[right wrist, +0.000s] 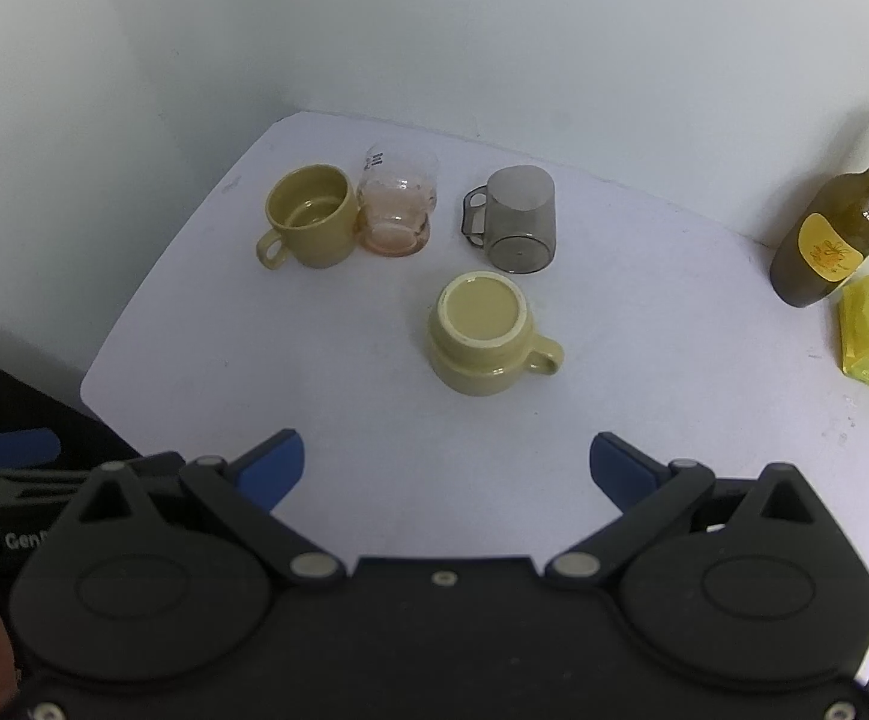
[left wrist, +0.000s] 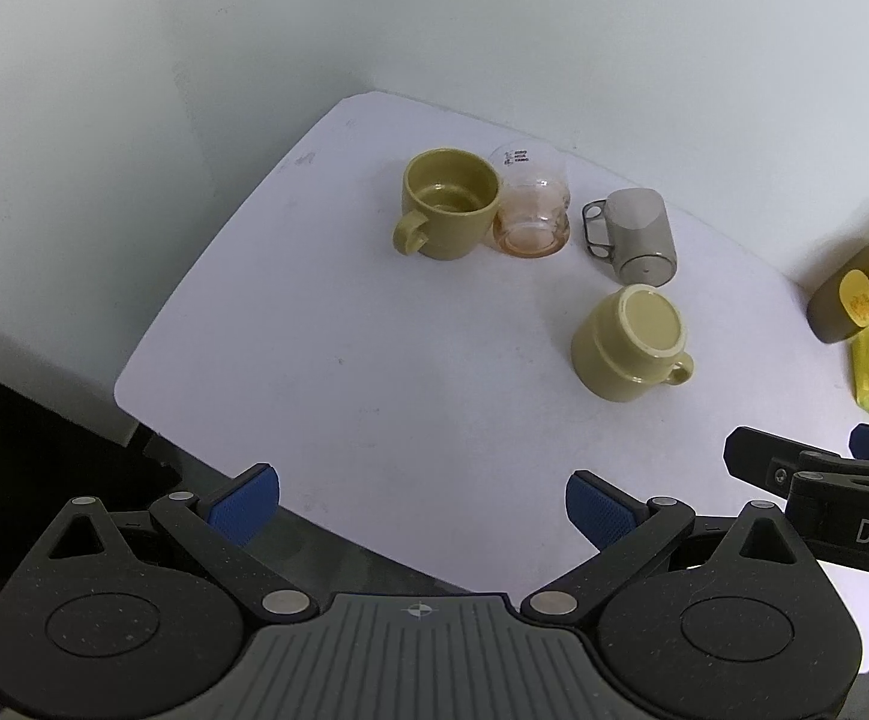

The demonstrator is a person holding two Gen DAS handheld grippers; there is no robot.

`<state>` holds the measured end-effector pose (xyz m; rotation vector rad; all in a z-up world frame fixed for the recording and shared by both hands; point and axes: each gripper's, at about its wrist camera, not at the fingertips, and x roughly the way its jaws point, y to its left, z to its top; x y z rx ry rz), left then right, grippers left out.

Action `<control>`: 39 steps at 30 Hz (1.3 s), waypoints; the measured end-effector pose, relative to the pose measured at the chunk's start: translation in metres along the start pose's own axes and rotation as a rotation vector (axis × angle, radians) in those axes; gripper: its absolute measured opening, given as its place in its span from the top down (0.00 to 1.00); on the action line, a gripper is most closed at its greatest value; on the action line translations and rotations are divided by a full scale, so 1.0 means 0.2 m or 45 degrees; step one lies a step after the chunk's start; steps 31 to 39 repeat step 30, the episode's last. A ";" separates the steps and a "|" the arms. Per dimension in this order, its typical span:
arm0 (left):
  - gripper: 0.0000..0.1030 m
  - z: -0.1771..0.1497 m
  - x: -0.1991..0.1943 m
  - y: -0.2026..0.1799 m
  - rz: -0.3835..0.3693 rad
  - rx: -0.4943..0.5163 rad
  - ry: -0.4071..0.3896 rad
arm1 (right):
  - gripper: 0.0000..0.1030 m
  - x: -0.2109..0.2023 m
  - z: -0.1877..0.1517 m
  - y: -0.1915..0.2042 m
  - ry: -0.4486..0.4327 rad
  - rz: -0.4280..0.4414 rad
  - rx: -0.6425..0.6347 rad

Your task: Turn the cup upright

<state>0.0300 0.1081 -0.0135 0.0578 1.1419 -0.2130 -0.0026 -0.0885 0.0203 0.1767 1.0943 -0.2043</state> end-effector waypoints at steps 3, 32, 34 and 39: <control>0.00 0.01 -0.01 0.01 -0.003 -0.004 -0.007 | 0.00 0.00 0.00 0.00 0.010 -0.024 -0.003; 0.00 0.01 -0.01 0.01 0.014 -0.011 -0.005 | 0.01 0.01 0.04 0.02 0.021 -0.031 -0.040; 0.00 0.01 -0.01 0.01 0.014 -0.011 -0.005 | 0.01 0.01 0.04 0.02 0.021 -0.031 -0.040; 0.00 0.01 -0.01 0.01 0.014 -0.011 -0.005 | 0.01 0.01 0.04 0.02 0.021 -0.031 -0.040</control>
